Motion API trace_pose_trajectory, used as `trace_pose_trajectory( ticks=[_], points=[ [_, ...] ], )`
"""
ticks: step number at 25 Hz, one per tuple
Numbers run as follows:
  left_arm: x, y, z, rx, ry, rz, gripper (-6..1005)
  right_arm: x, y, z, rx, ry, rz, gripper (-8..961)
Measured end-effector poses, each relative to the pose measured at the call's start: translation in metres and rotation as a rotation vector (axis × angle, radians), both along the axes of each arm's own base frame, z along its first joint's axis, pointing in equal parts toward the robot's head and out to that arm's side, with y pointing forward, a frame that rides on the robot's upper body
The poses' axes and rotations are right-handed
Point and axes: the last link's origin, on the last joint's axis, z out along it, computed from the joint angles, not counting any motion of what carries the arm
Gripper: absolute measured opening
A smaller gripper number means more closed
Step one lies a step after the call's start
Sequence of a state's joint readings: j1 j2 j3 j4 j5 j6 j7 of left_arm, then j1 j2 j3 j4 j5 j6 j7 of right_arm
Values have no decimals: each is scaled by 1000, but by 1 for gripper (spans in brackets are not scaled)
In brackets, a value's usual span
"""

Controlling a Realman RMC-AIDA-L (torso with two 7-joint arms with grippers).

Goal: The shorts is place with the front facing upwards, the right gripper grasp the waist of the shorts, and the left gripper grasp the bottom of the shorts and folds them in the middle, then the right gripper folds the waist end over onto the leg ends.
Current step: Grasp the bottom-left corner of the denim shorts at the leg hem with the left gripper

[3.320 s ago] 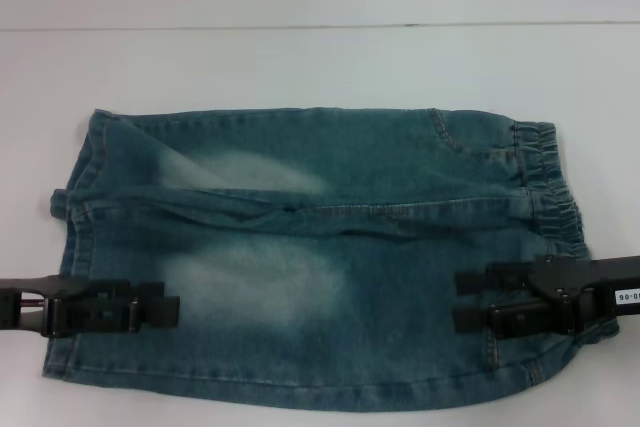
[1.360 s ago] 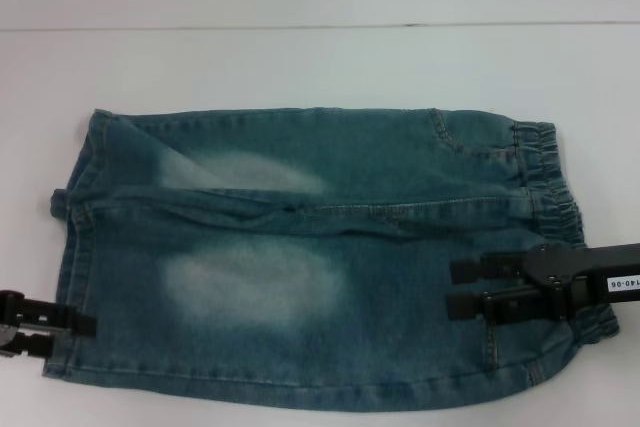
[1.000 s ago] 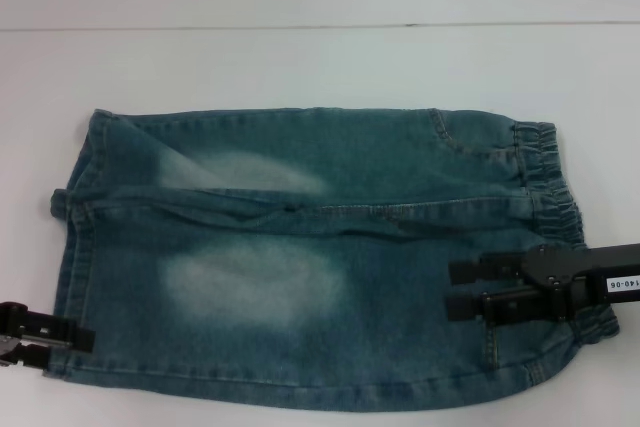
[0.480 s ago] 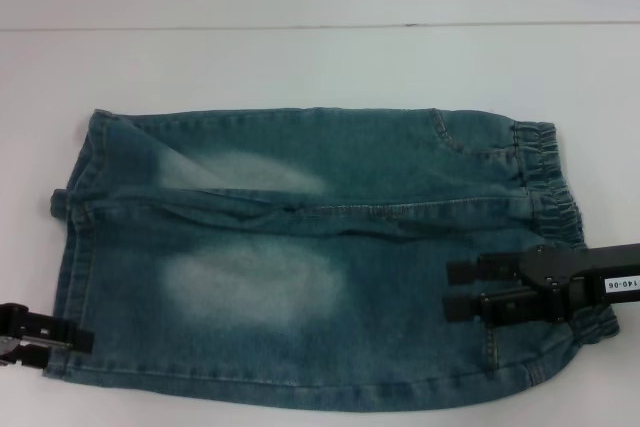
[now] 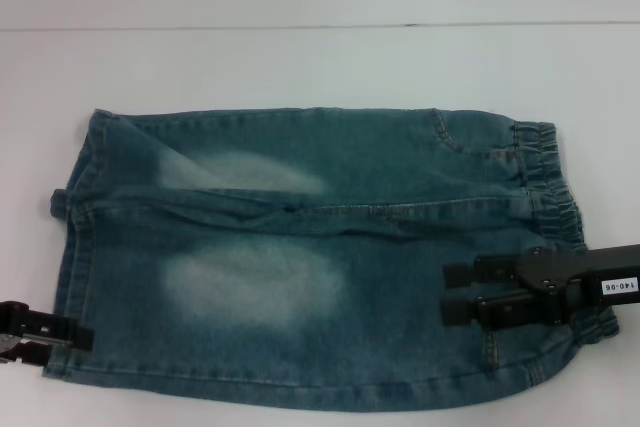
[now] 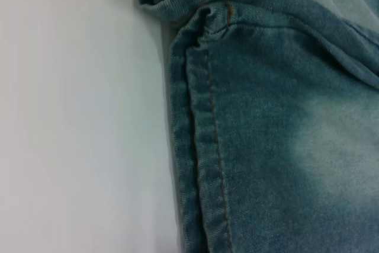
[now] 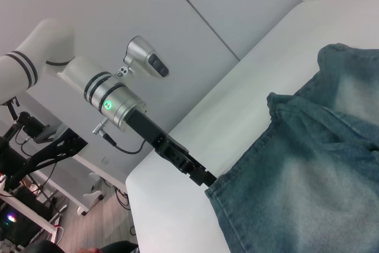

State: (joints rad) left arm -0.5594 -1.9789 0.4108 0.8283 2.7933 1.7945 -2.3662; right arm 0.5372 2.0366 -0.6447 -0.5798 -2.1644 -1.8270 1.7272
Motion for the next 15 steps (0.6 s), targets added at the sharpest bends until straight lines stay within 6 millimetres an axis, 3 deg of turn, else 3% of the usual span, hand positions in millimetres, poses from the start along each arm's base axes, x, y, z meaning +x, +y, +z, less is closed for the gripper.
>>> trace_pose_trajectory(
  ticks=[15],
  points=[
    [-1,0,-6,-13,-6,1,866,-1,-1,-2,-1,4,2,895]
  ],
)
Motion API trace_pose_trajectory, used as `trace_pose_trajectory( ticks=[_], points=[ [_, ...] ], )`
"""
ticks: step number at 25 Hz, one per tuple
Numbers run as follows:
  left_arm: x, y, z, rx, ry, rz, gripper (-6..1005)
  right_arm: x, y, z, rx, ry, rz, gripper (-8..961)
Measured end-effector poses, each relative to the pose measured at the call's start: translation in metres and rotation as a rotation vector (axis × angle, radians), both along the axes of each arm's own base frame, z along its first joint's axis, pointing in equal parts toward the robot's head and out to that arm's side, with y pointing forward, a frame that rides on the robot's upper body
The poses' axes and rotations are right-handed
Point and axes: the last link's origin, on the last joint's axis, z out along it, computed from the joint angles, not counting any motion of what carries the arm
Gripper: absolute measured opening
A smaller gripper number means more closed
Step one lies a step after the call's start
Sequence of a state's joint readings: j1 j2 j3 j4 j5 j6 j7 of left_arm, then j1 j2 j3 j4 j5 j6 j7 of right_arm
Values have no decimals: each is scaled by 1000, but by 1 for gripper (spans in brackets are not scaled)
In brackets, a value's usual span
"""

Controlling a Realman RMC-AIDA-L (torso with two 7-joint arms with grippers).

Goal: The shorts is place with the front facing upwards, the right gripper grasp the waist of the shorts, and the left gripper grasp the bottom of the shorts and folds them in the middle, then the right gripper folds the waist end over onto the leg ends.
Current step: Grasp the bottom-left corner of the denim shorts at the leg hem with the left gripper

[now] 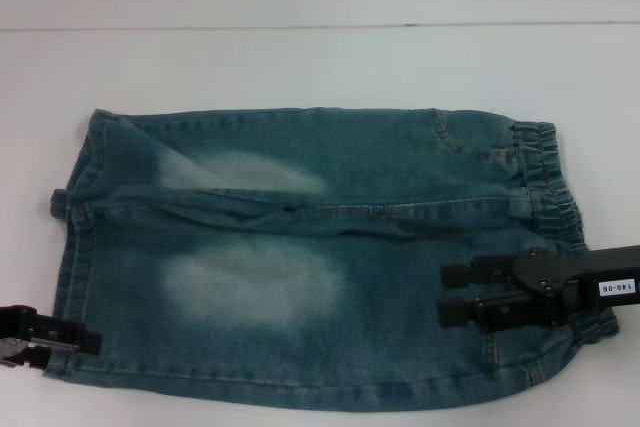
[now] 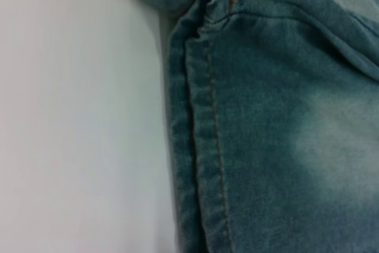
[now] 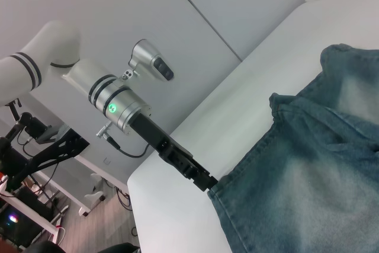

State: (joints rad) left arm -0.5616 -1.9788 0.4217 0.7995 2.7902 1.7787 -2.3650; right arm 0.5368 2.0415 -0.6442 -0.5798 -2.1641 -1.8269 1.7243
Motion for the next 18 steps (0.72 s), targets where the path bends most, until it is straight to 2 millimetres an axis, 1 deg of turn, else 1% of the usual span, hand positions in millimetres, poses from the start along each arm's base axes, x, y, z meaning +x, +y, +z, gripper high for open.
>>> trace_pose_trajectory(
  ticks=[8,16,18],
  points=[
    [8,1,-4,-18,-31,-21,865,0,0,0,0,0,1,895],
    [9,3,-7,-36,-5,-51,683,-1,0,-1,0,2,3,894],
    [8,3,-6,-29,4,-59,604,-1,0,-1,0,2,3,894]
  ],
)
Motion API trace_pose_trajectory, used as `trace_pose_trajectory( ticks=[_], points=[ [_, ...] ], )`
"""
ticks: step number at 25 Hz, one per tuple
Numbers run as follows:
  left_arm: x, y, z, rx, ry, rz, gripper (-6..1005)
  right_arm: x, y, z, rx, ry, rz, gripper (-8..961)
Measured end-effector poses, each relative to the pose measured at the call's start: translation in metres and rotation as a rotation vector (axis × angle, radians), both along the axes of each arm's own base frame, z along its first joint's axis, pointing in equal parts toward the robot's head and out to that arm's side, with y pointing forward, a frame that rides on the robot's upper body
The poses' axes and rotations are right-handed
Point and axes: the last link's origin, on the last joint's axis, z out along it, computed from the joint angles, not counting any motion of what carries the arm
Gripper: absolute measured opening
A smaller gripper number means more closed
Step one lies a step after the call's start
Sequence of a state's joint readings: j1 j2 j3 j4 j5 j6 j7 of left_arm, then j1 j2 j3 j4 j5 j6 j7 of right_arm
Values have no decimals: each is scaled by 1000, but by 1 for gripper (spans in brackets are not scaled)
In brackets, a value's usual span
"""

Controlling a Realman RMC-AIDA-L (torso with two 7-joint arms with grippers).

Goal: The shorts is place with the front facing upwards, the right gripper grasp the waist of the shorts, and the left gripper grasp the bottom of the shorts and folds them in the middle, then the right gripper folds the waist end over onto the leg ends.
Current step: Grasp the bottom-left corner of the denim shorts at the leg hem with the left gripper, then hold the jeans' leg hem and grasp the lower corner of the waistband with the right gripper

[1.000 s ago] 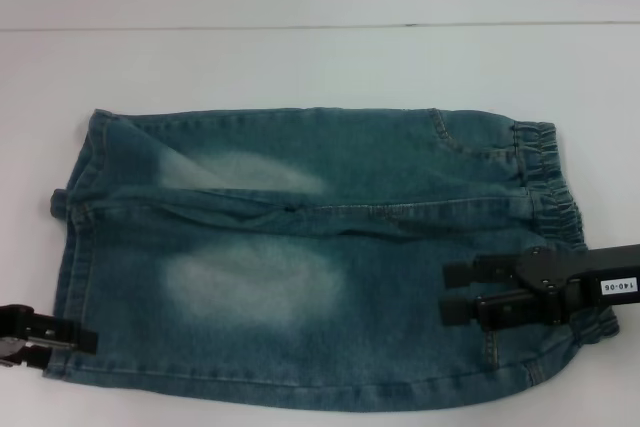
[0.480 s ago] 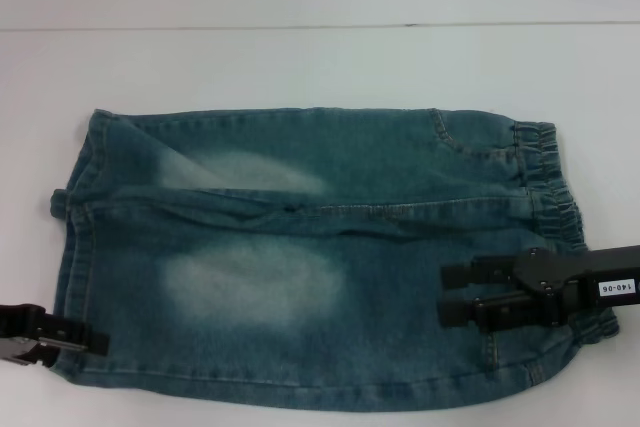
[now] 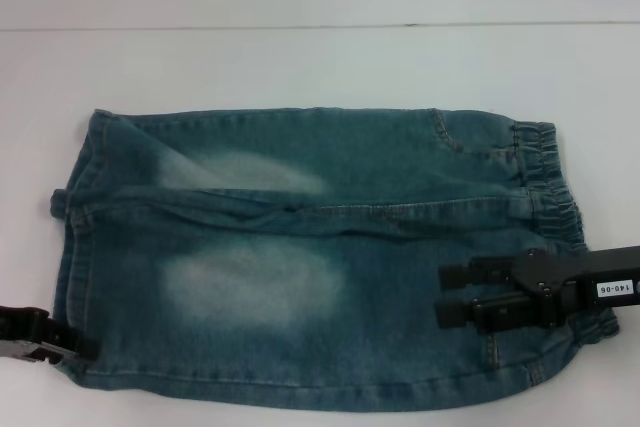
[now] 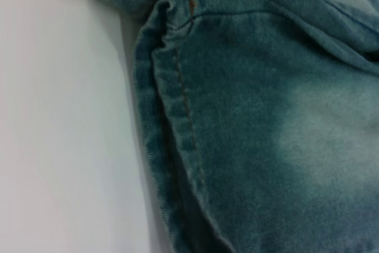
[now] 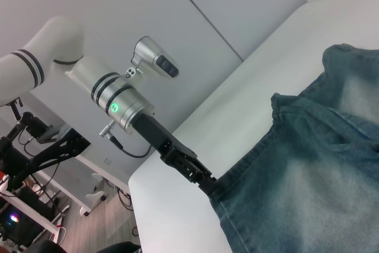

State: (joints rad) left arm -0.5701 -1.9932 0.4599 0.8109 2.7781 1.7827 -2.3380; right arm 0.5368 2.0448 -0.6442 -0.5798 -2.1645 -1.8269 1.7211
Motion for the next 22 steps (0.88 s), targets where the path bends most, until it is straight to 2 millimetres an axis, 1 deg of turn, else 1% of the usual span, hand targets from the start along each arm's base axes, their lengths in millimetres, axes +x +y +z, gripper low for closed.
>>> trace_pose_trajectory(
  ticks=[9,14,16,19,22],
  points=[
    [-2,0,1,7,11,-16,276,0,0,1,1,-1,-1,894],
    [-1,0,-1,3,9,-37,49,2,2,6,14,2,-11,894],
    [0,0,-2,5,9,-46,42,1,3,11,19,16,-14,894],
    [2,1,-2,6,4,-57,31,-2,7,27,36,45,-15,894],
    [6,3,-4,8,-5,-74,26,0,14,57,66,44,-31,894]
  ],
)
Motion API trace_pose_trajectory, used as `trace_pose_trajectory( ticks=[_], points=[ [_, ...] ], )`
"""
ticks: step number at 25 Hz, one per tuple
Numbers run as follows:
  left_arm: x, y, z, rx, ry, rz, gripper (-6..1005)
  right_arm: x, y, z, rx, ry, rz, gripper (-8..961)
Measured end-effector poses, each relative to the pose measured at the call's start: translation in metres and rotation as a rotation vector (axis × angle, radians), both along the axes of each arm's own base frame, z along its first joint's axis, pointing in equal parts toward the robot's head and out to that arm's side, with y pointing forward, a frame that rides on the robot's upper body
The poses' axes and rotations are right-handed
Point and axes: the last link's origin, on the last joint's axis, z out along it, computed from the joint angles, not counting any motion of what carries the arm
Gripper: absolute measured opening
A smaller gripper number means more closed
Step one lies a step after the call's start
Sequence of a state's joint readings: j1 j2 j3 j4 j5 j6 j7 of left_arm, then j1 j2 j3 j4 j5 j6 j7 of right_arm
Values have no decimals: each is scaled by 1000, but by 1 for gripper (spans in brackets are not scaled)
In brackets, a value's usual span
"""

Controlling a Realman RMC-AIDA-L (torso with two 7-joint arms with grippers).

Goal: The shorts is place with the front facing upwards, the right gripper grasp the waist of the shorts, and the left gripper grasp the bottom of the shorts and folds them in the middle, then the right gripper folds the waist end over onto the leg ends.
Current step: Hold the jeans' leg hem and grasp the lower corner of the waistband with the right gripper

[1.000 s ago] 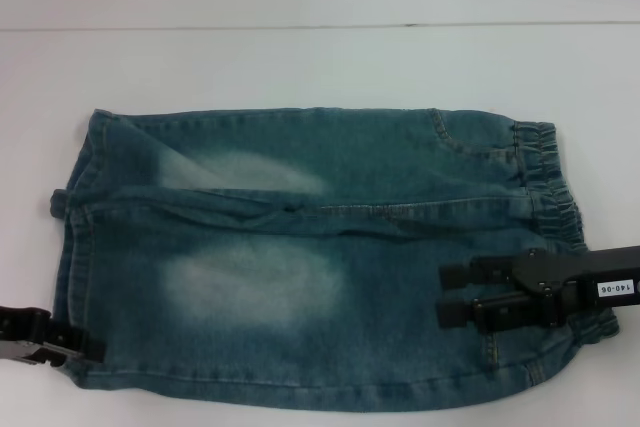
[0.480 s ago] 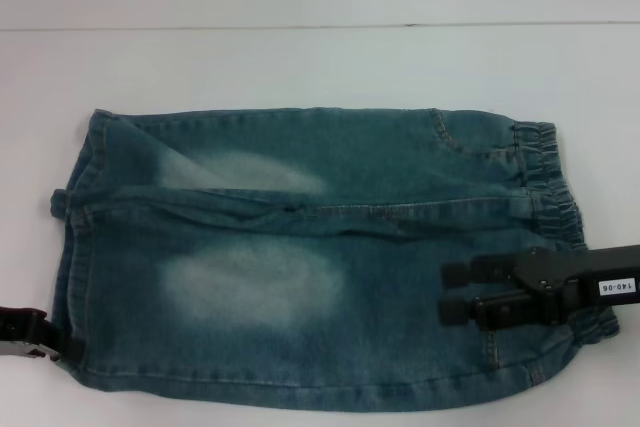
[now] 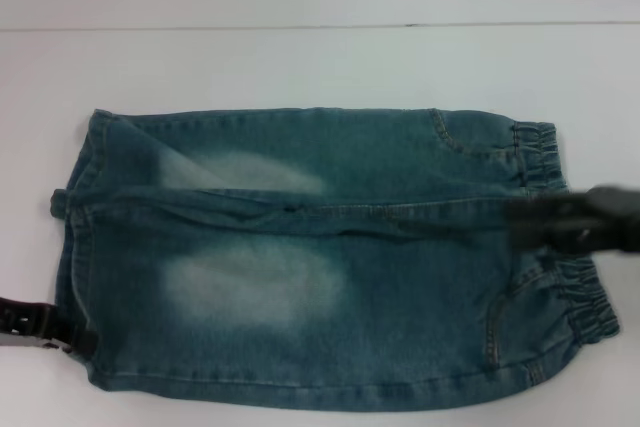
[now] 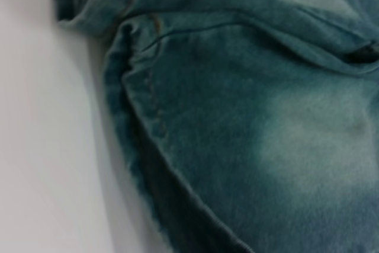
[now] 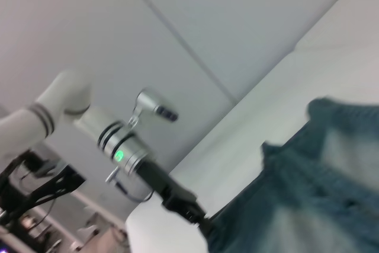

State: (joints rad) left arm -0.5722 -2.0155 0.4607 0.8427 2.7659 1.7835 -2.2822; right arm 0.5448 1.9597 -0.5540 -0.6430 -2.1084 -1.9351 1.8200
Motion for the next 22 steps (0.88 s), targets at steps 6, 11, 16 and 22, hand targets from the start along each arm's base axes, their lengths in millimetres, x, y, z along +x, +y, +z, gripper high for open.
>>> trace_pose_trajectory(
  ticks=[6,11,16,22],
  points=[
    [7,4,-2,23,2,-23,27,14,13,56,57,-103,-81,894],
    [13,11,0,52,-28,-38,27,16,21,83,30,-264,-142,894],
    [21,19,3,100,-65,-57,27,22,23,87,-64,-517,-155,894],
    [26,24,4,118,-75,-73,26,21,28,73,-207,-718,-137,894]
  ],
)
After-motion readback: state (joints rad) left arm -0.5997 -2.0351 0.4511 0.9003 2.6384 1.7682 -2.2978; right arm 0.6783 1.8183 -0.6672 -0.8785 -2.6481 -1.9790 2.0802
